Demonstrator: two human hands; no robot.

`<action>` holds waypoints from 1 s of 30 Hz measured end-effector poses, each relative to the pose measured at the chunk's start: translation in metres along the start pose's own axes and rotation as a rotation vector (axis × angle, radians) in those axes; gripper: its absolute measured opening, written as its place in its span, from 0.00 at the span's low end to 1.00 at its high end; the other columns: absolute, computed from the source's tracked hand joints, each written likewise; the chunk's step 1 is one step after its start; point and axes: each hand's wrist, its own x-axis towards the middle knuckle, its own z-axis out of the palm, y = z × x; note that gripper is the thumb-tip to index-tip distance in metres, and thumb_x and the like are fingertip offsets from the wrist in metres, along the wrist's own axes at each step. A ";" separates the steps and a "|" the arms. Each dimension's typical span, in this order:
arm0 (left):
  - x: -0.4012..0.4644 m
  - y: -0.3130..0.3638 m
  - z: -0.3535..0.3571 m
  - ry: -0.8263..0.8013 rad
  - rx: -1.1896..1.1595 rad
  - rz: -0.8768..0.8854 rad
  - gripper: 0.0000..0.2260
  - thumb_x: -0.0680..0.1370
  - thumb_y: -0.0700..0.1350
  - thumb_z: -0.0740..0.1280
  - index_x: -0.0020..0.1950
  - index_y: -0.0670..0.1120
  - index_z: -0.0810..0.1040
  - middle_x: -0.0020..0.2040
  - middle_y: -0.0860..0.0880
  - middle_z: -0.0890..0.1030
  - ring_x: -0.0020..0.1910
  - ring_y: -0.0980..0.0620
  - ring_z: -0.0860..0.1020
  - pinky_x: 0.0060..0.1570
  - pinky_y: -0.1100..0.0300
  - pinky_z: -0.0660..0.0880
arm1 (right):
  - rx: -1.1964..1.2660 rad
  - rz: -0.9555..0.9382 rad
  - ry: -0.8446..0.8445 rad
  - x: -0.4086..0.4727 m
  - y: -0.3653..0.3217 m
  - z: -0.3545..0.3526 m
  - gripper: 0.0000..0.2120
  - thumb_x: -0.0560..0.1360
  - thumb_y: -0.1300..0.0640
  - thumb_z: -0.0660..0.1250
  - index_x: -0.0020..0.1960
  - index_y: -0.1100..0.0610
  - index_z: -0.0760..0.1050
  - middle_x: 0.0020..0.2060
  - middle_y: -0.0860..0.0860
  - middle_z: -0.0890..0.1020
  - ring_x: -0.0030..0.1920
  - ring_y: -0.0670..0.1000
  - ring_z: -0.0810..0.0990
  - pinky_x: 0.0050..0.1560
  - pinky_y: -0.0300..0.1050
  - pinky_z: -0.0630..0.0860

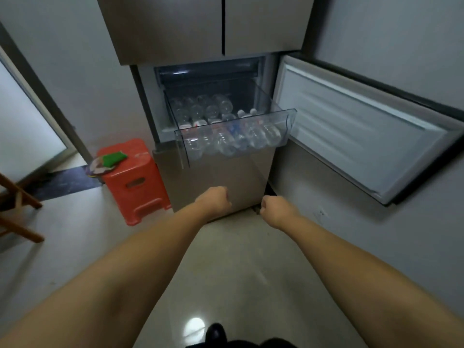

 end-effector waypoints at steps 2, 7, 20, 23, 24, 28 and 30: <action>0.020 -0.007 -0.012 -0.004 0.010 0.018 0.12 0.77 0.45 0.63 0.58 0.43 0.77 0.60 0.42 0.79 0.59 0.42 0.76 0.57 0.54 0.74 | -0.001 -0.004 -0.010 0.021 -0.011 -0.007 0.10 0.79 0.58 0.56 0.54 0.59 0.74 0.52 0.58 0.78 0.47 0.59 0.76 0.45 0.47 0.72; 0.079 -0.010 -0.049 0.054 -0.021 0.079 0.11 0.77 0.45 0.63 0.57 0.44 0.77 0.58 0.43 0.79 0.57 0.44 0.77 0.57 0.52 0.75 | 0.040 -0.018 0.133 0.089 -0.023 -0.037 0.11 0.79 0.57 0.56 0.55 0.59 0.75 0.52 0.57 0.80 0.49 0.58 0.78 0.44 0.47 0.74; 0.277 0.002 -0.156 0.297 -0.098 -0.061 0.10 0.77 0.45 0.61 0.52 0.45 0.80 0.50 0.45 0.82 0.48 0.45 0.80 0.50 0.52 0.78 | 0.119 -0.296 0.502 0.303 -0.050 -0.150 0.12 0.79 0.56 0.58 0.56 0.56 0.77 0.52 0.56 0.82 0.51 0.60 0.80 0.47 0.49 0.74; 0.321 0.005 -0.172 0.283 -0.103 -0.134 0.09 0.79 0.44 0.61 0.54 0.45 0.79 0.47 0.47 0.81 0.46 0.47 0.79 0.46 0.54 0.77 | 0.101 -0.334 0.454 0.354 -0.045 -0.172 0.12 0.80 0.56 0.57 0.57 0.55 0.77 0.52 0.54 0.83 0.50 0.58 0.80 0.44 0.47 0.73; 0.330 0.004 -0.174 0.284 -0.109 -0.143 0.09 0.79 0.44 0.61 0.54 0.45 0.79 0.48 0.47 0.81 0.47 0.46 0.79 0.46 0.54 0.77 | 0.100 -0.348 0.444 0.366 -0.044 -0.176 0.12 0.80 0.56 0.57 0.57 0.56 0.76 0.52 0.54 0.83 0.49 0.57 0.80 0.42 0.46 0.73; 0.367 0.002 -0.172 0.251 -0.136 -0.213 0.09 0.79 0.45 0.61 0.54 0.45 0.78 0.51 0.45 0.81 0.48 0.45 0.79 0.45 0.54 0.76 | 0.071 -0.328 0.346 0.414 -0.037 -0.184 0.13 0.80 0.56 0.56 0.62 0.55 0.73 0.52 0.55 0.82 0.50 0.57 0.81 0.42 0.46 0.73; 0.380 -0.002 -0.172 0.233 -0.133 -0.263 0.10 0.79 0.46 0.62 0.57 0.45 0.76 0.53 0.44 0.79 0.50 0.44 0.78 0.45 0.54 0.74 | 0.079 -0.324 0.240 0.434 -0.040 -0.182 0.14 0.80 0.54 0.57 0.64 0.56 0.71 0.54 0.56 0.81 0.51 0.57 0.80 0.43 0.45 0.72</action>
